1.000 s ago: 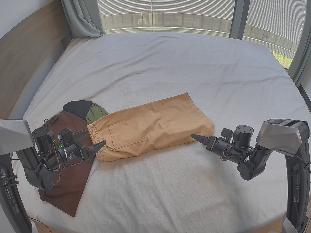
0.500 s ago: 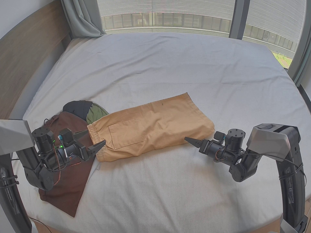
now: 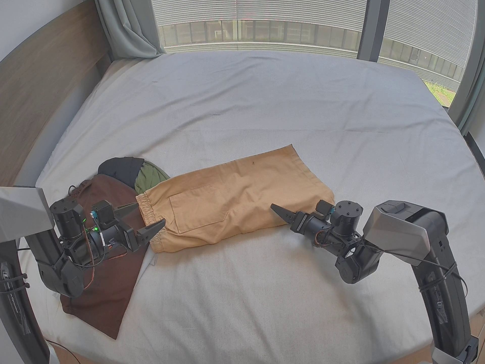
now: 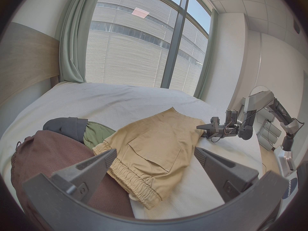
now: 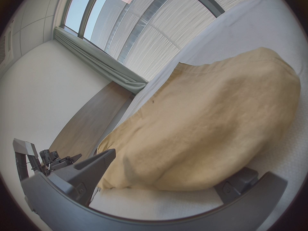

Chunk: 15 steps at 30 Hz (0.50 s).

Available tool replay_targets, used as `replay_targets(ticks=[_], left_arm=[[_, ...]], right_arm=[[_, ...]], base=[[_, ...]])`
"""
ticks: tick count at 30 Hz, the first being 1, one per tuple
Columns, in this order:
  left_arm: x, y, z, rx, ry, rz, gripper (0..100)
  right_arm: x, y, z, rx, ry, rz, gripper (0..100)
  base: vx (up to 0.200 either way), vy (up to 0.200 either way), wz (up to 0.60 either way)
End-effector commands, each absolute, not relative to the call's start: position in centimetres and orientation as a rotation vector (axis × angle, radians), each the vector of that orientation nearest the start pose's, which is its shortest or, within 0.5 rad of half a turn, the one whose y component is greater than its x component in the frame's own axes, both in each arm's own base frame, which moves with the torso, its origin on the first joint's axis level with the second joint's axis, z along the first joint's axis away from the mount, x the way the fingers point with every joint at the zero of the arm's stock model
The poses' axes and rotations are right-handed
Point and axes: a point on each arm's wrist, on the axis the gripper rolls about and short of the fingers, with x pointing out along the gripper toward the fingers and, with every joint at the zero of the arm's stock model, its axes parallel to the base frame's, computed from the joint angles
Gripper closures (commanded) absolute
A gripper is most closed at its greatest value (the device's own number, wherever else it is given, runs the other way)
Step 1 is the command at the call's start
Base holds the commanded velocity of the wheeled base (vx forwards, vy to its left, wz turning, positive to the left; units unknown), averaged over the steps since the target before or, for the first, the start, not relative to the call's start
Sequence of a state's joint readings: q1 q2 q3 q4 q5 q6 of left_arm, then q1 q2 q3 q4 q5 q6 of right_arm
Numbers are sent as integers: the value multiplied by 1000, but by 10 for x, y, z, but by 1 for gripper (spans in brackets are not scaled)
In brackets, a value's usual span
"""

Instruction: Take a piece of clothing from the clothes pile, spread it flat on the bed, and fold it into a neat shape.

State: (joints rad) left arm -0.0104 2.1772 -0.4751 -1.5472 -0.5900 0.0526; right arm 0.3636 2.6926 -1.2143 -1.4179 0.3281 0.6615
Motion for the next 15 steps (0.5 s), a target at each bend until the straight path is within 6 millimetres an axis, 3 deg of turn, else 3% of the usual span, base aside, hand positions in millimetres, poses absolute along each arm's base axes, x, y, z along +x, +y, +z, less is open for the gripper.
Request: replay_targets(ticks=[1, 15], left_arm=[[320, -16, 48, 7, 133, -604, 0], [320, -16, 48, 6, 135, -604, 0]], right_arm=[[433, 179, -56, 634, 287, 639, 0], [433, 178, -59, 635, 288, 635, 0]], base=[[0, 0, 0], [0, 0, 0]])
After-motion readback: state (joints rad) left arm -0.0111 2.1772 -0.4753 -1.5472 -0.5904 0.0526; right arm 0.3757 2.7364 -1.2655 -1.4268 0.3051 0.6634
